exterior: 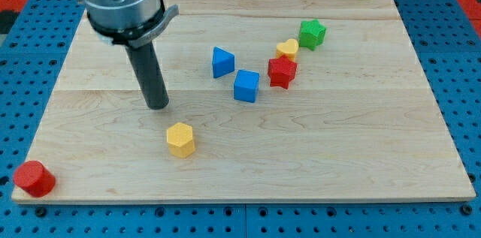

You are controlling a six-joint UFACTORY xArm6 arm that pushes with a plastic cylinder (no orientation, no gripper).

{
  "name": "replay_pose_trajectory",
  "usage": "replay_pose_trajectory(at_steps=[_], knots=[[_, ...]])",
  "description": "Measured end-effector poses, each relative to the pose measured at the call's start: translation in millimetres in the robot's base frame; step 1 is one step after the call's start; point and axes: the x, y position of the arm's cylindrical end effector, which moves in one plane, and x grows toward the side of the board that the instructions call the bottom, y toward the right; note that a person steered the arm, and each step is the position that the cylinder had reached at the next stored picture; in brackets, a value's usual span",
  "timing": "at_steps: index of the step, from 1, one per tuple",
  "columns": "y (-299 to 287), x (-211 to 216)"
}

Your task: Point your arm close to the blue triangle

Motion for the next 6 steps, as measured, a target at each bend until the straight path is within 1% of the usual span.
replay_pose_trajectory(at_steps=[3,5,6], knots=[[8,-64],[14,-136],[30,-160]])
